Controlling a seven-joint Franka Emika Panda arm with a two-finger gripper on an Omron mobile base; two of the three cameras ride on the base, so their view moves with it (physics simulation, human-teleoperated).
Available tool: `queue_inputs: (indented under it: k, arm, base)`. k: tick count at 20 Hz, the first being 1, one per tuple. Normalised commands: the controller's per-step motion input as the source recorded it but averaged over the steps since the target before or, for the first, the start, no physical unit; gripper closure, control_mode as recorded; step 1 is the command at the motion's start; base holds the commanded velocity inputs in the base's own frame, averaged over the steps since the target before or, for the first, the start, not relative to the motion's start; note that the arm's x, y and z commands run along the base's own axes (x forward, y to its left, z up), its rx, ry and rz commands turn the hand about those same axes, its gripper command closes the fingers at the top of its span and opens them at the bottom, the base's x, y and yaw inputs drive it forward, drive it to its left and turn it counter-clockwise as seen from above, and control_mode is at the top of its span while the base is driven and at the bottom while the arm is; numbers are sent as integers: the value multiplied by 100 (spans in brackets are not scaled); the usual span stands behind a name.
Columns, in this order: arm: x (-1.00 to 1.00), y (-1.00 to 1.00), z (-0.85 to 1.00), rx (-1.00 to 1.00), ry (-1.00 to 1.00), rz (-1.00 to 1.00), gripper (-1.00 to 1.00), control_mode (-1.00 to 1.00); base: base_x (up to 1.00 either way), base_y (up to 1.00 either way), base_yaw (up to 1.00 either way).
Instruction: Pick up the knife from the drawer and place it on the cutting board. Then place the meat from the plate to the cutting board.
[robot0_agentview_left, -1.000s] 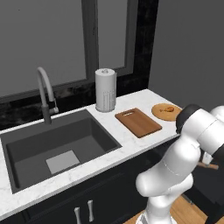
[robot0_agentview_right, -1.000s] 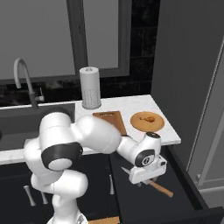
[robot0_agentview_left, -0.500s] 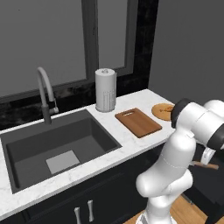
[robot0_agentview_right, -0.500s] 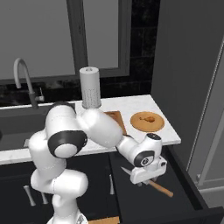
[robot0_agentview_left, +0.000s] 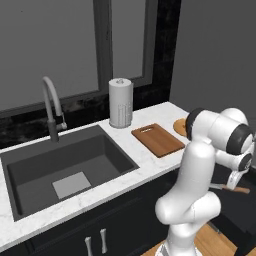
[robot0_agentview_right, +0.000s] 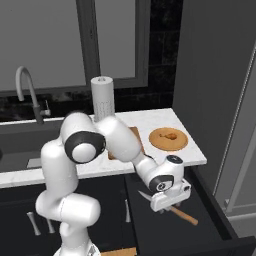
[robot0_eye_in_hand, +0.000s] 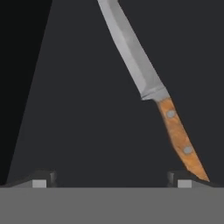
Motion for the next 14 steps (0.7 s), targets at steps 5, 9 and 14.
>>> queue_inputs:
  k: [5, 9, 14]
  arm:
    - [14, -32, -12, 0, -5, 3, -100, -100]
    - [14, -26, -17, 0, -2, 5, -100, -100]
    - [23, -19, -22, 0, 0, 4, -100, -100]
  base:
    - [0, 0, 0]
    - [0, 0, 0]
    - [0, 0, 0]
